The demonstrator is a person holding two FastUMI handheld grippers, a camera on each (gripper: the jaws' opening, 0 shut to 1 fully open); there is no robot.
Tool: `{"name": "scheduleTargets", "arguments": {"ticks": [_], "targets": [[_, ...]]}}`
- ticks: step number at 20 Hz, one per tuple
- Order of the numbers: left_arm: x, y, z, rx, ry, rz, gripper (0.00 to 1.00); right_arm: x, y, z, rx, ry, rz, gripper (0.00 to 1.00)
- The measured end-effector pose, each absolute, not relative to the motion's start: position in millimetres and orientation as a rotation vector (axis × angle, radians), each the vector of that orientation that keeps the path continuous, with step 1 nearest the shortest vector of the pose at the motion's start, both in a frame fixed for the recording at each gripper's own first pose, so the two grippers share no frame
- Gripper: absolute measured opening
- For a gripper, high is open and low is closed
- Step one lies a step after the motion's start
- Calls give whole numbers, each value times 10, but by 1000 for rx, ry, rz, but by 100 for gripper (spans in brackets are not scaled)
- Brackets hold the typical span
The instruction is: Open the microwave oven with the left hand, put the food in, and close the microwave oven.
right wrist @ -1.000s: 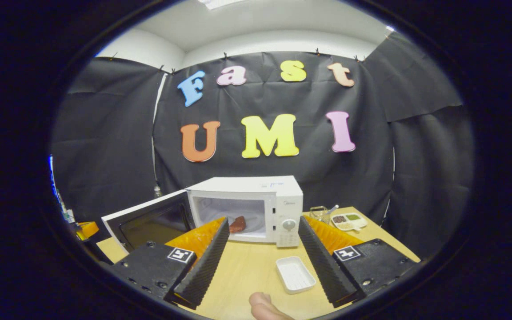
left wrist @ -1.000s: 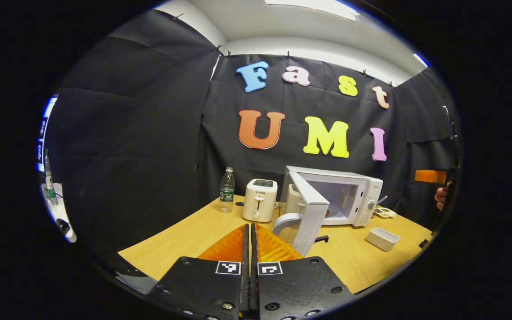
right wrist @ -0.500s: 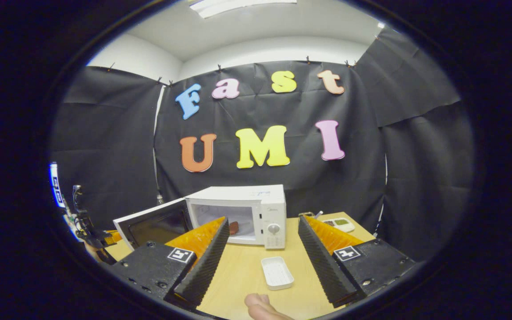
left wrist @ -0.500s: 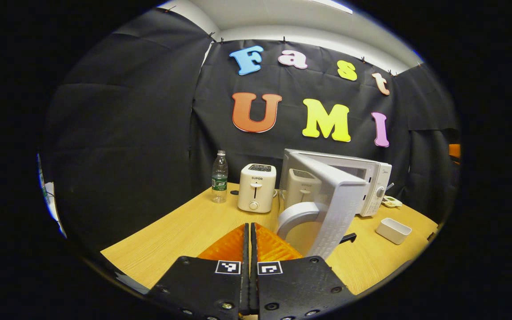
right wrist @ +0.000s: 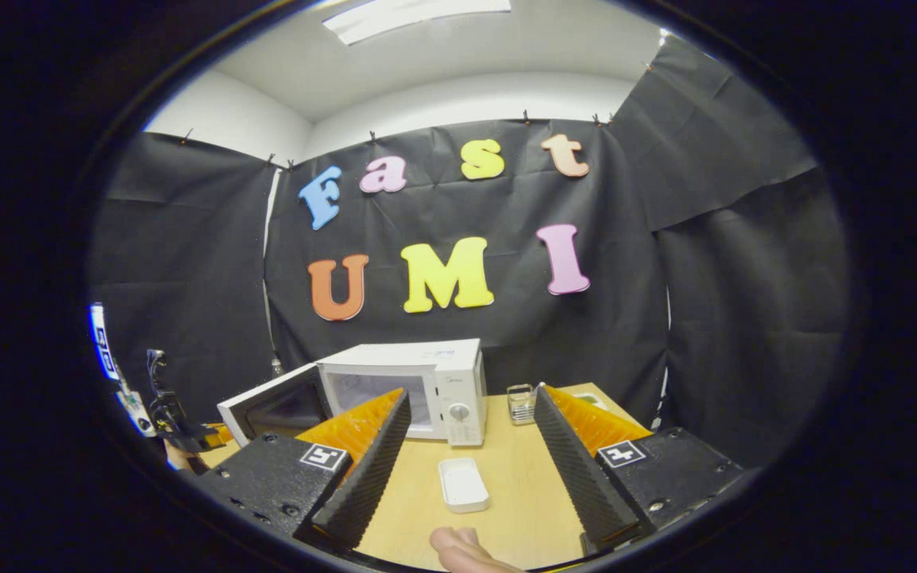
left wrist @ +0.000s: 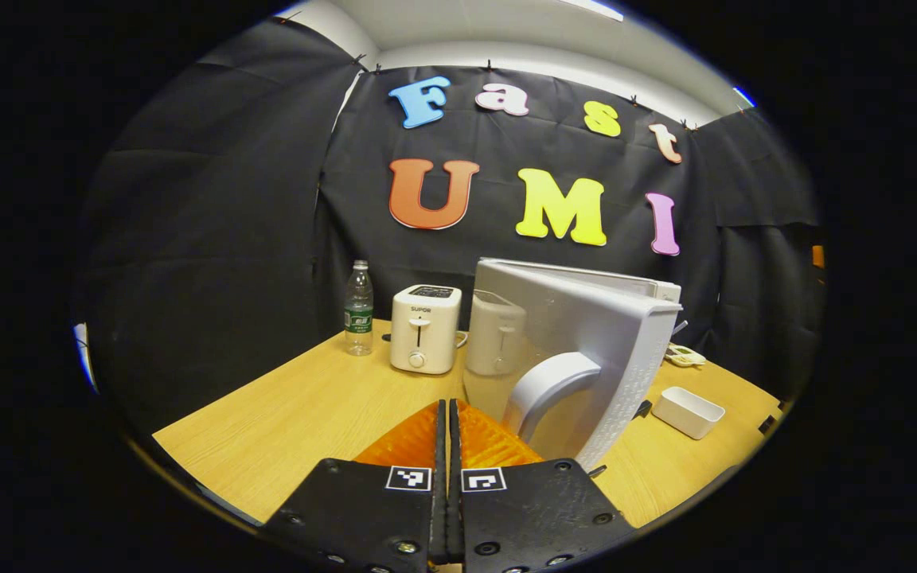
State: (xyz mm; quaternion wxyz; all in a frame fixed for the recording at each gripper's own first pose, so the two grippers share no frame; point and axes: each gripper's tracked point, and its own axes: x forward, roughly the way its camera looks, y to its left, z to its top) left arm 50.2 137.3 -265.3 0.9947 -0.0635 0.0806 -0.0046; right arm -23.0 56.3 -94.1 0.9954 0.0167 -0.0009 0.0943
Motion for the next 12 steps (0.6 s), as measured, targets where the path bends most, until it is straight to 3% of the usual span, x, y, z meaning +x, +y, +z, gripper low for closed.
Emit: {"name": "scheduleTargets", "arguments": {"ticks": [6, 7, 8, 11, 12], "targets": [[625, 727, -2688, -110, 167, -100, 0, -420, 146, -793, 46, -42, 157, 99], [657, 632, -2694, -107, 172, -109, 0, -440, 76, -770, 51, -50, 150, 87], [685, 520, -2701, -104, 173, -122, 0, -471, 13, -765, 56, -58, 146, 99], [816, 197, -2672, -122, 159, -165, 0, -558, -177, -767, 60, -63, 139, 99], [884, 86, -2665, -131, 159, -182, 0, -593, -250, -742, 59, -72, 134, 87]]}}
